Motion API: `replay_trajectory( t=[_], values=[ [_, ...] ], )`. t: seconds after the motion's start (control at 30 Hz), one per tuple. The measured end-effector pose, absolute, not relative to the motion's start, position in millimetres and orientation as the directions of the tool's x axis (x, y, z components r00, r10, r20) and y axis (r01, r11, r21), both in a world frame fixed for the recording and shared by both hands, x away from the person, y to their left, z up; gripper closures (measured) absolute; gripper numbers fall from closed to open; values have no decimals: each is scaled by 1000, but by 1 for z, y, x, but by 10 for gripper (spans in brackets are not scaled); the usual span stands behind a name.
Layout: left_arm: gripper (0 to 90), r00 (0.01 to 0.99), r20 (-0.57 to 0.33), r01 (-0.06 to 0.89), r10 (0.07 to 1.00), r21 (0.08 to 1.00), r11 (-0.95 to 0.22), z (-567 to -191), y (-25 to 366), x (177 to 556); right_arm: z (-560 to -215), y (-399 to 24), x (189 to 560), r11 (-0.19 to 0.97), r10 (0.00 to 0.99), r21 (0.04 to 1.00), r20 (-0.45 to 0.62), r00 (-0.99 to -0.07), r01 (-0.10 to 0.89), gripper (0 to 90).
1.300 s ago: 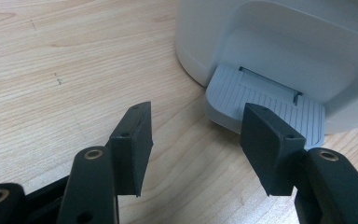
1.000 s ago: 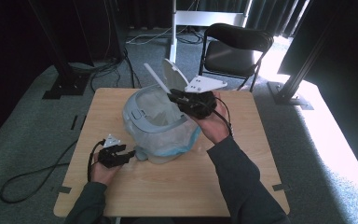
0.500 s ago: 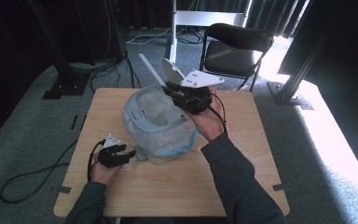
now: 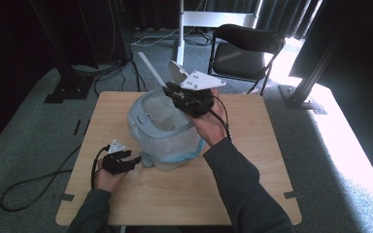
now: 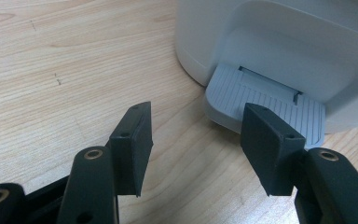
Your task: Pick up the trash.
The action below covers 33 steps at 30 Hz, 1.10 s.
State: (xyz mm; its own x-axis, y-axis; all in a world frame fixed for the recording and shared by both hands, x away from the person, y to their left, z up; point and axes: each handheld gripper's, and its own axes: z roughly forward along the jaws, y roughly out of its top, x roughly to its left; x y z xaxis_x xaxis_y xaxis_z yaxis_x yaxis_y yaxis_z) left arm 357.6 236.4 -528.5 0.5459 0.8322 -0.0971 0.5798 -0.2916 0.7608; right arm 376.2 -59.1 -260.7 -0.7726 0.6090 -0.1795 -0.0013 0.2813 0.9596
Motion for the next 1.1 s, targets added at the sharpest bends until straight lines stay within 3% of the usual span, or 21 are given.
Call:
replay_trajectory(
  t=[0.87, 0.9, 1.0, 1.1],
  values=[
    [440, 548, -95, 579, 831, 761, -294, -529, 236, 357, -263, -41, 387, 293, 655, 956, -200, -729, 0, 785],
    [439, 547, -96, 579, 832, 760, -294, -529, 236, 357, -264, -41, 388, 295, 655, 956, -200, -729, 3, 780],
    [440, 548, -96, 579, 831, 760, -294, -529, 236, 357, -267, -39, 391, 310, 661, 951, -204, -722, 15, 654],
    [440, 548, -98, 580, 831, 761, -292, -529, 236, 357, -268, -39, 389, 315, 655, 949, -210, -726, 10, 659]
  ],
)
